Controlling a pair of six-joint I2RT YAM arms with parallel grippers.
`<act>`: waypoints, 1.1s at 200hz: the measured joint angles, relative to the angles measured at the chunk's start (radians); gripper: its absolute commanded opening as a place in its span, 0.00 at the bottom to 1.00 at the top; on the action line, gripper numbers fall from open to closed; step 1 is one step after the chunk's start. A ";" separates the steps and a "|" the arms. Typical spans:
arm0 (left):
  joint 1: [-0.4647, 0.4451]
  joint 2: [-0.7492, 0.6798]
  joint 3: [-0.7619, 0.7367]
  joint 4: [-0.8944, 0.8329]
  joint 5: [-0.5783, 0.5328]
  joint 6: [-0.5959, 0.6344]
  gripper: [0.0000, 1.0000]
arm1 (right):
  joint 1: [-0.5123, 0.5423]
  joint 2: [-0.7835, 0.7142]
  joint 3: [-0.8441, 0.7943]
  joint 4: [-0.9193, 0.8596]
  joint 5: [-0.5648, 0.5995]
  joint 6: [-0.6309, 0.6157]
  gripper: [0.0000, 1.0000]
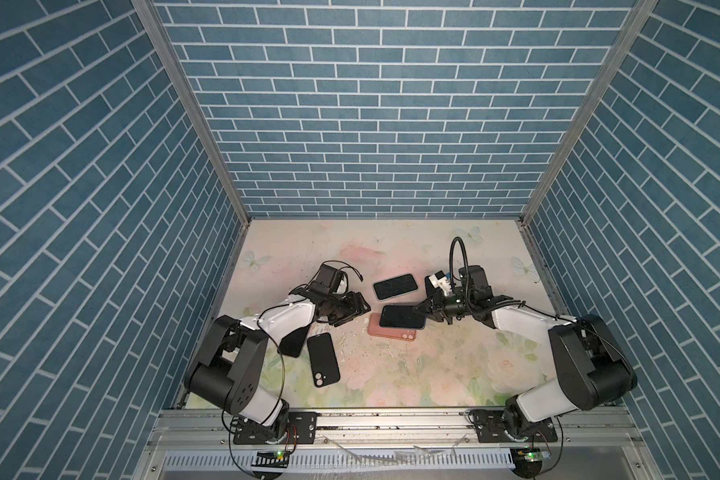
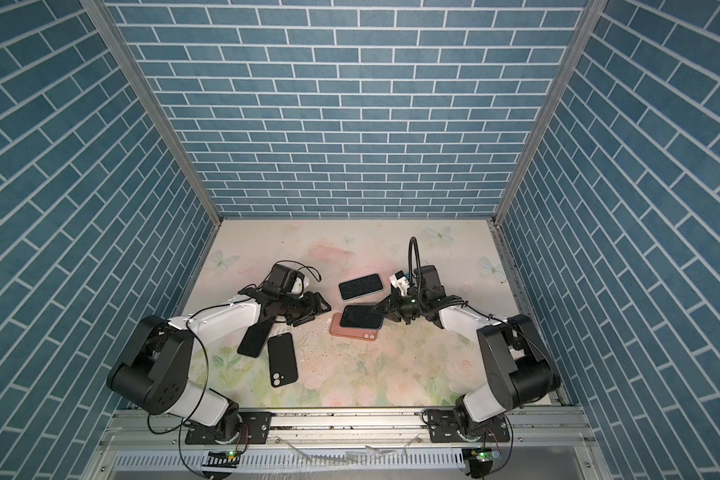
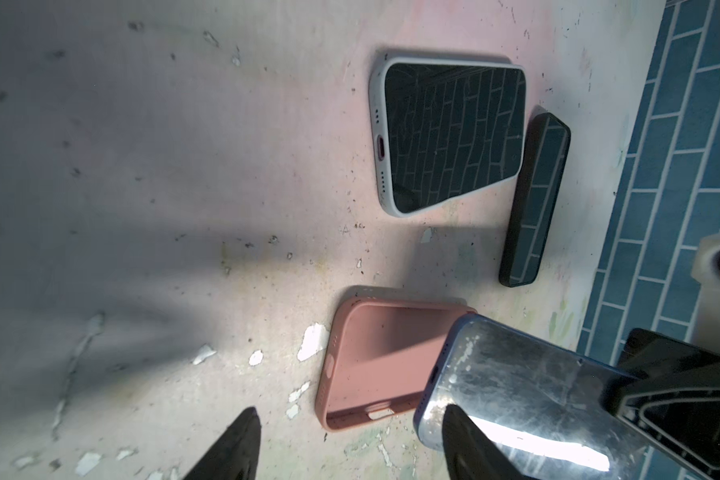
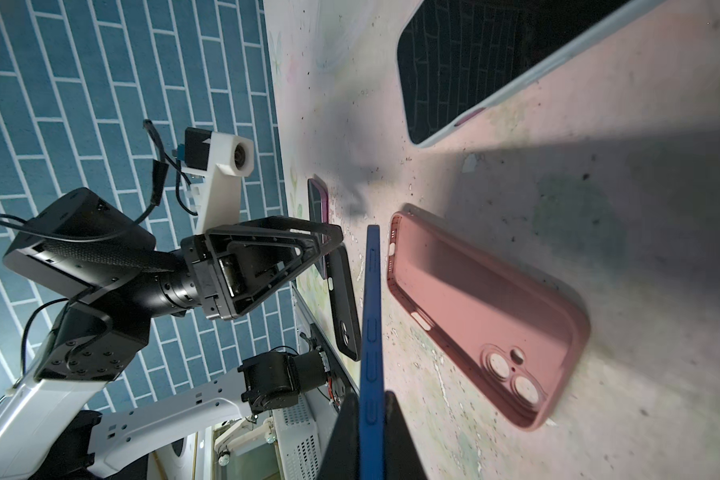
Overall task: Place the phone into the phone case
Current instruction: 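Lower the blue phone into the pink case with the right gripper, left holding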
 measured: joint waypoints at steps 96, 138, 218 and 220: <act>-0.011 0.068 -0.039 0.123 0.069 -0.071 0.72 | 0.030 0.172 0.094 -0.039 -0.029 -0.021 0.00; -0.036 0.109 -0.044 0.173 0.082 -0.098 0.73 | 0.032 0.205 0.096 -0.070 -0.032 -0.047 0.00; -0.055 0.145 -0.045 0.253 0.101 -0.136 0.73 | 0.035 0.271 0.143 -0.095 -0.053 -0.119 0.00; -0.055 0.146 -0.045 0.255 0.101 -0.137 0.73 | 0.035 0.272 0.144 -0.095 -0.053 -0.121 0.00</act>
